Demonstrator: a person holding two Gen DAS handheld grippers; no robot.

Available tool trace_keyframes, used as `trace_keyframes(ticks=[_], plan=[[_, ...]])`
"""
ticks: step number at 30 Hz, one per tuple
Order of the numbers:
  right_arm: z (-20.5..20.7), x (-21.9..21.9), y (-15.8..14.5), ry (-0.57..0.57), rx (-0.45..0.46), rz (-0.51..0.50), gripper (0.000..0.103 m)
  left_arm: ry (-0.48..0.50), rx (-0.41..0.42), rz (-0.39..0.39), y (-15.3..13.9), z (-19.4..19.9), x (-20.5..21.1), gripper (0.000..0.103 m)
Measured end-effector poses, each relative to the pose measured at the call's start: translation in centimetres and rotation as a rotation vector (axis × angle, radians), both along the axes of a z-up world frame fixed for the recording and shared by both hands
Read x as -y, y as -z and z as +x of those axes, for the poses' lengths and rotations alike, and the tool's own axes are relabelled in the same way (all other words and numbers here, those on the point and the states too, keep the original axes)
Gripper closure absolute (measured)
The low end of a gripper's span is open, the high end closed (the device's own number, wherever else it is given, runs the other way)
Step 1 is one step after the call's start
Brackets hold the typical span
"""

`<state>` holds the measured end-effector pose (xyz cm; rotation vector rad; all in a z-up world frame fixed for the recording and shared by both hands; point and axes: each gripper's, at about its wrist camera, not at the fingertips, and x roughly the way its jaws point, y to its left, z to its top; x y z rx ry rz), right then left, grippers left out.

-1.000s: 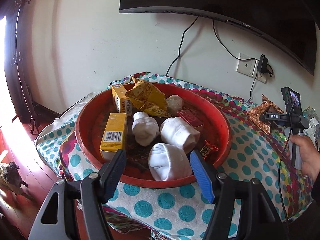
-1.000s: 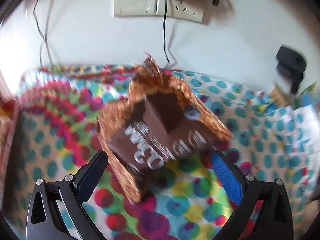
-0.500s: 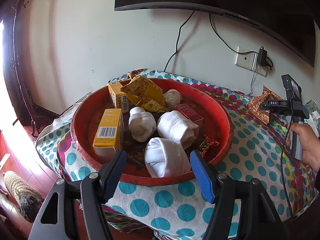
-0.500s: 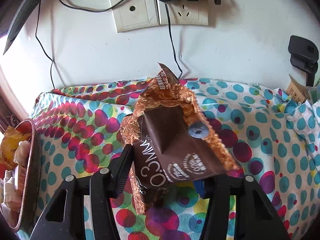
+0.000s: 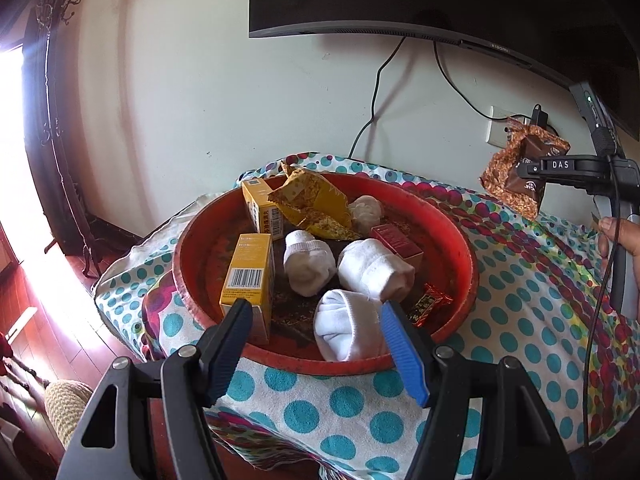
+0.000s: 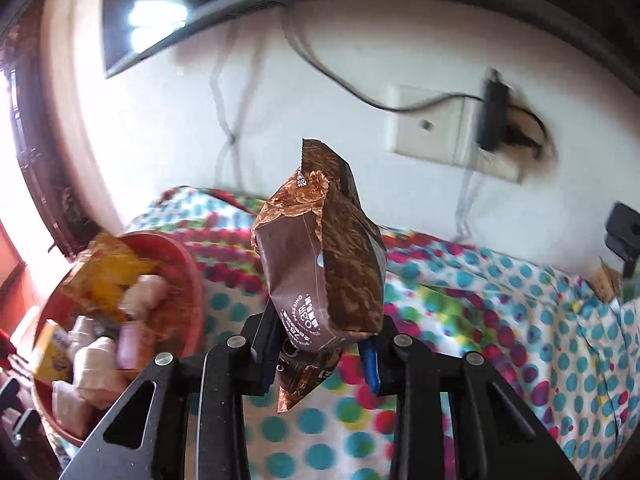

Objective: Organize objects
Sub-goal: 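Carry the chocolate bag into the red tray and open the right tool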

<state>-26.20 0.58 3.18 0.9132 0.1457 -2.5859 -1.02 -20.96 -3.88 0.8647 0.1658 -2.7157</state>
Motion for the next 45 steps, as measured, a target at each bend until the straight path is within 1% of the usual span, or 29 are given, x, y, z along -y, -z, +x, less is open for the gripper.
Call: trace_keyframes(ticks=[5, 9, 14, 18, 23, 26, 30, 33, 35, 37, 39, 43, 45], plan=[[2.1, 5.7, 0.6, -0.111, 0.015, -0.009, 0.072, -0.031, 0.006, 0.01, -0.1, 0.1, 0.8, 0.035], [4.2, 9.6, 1.2, -0.197, 0.036, -0.037, 0.072, -0.058, 0.002, 0.007, -0.2, 0.2, 1.5, 0.035], [6.3, 13.5, 2.4, -0.281, 0.062, -0.048, 0.072, -0.073, 0.016, 0.009, 0.2, 0.1, 2.0, 0.035], [7.7, 15.9, 3.8, -0.32, 0.073, -0.028, 0.072, -0.083, 0.02, 0.005, 0.3, 0.1, 2.1, 0.035], [7.3, 16.1, 5.0, -0.295, 0.113, -0.079, 0.072, -0.088, 0.03, 0.006, 0.7, -0.1, 2.2, 0.035], [6.9, 16.3, 5.8, -0.279, 0.114, -0.06, 0.071, -0.088, 0.037, 0.008, 0.9, -0.3, 2.1, 0.035], [6.1, 16.1, 6.6, -0.251, 0.147, -0.062, 0.071, -0.089, 0.034, -0.003, 0.8, -0.2, 1.8, 0.035], [5.7, 15.6, 6.6, -0.236, 0.153, -0.069, 0.07, -0.092, 0.033, -0.007, 0.8, -0.2, 1.7, 0.035], [5.7, 15.4, 6.6, -0.232, 0.155, -0.054, 0.069, -0.092, 0.036, -0.009, 0.8, -0.2, 1.6, 0.035], [5.5, 15.2, 6.6, -0.217, 0.144, -0.031, 0.066, -0.09, 0.039, -0.015, 1.0, -0.3, 1.6, 0.035], [5.2, 15.0, 6.7, -0.212, 0.159, -0.024, 0.061, -0.09, 0.042, -0.017, 1.1, -0.4, 1.6, 0.035], [5.0, 14.9, 6.6, -0.19, 0.156, -0.017, 0.057, -0.086, 0.039, -0.02, 1.1, -0.3, 1.5, 0.035], [5.0, 15.0, 6.7, -0.188, 0.172, -0.029, 0.047, -0.087, 0.03, -0.024, 1.2, -0.3, 1.8, 0.035]])
